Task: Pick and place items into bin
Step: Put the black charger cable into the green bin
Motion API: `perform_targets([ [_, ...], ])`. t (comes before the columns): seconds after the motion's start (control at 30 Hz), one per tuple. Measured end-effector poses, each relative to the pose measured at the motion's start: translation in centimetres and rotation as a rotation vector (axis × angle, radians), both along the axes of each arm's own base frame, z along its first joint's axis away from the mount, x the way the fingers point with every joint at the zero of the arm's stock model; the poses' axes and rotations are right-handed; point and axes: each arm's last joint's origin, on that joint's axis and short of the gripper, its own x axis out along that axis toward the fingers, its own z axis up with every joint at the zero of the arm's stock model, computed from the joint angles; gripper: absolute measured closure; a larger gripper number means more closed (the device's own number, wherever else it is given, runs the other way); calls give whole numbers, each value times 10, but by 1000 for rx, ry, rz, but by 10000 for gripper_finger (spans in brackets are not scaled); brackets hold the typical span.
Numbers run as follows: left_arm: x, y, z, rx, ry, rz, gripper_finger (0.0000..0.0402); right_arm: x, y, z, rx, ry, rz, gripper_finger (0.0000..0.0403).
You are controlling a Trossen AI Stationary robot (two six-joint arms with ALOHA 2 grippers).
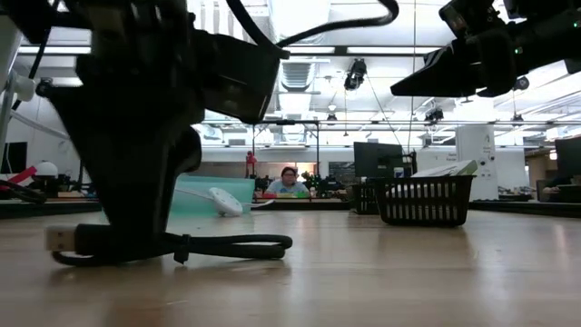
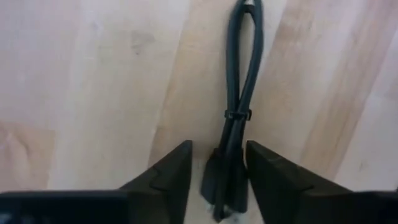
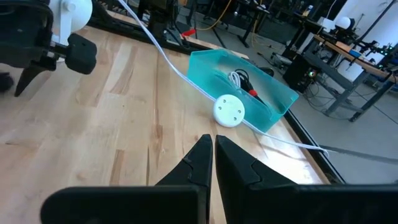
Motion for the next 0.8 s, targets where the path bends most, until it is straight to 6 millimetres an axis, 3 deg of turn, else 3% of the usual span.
perform_targets([
  [0.33,6,16,-1,-2,-9,-39,391,0,0,0,-1,1,0,394],
  [0.63,15,45,38,71,-144,-49,393,0,0,0,14,-3,-4,394],
  [0.8,5,82,71,142,-134,-13,393,0,0,0,15,-5,-5,394],
])
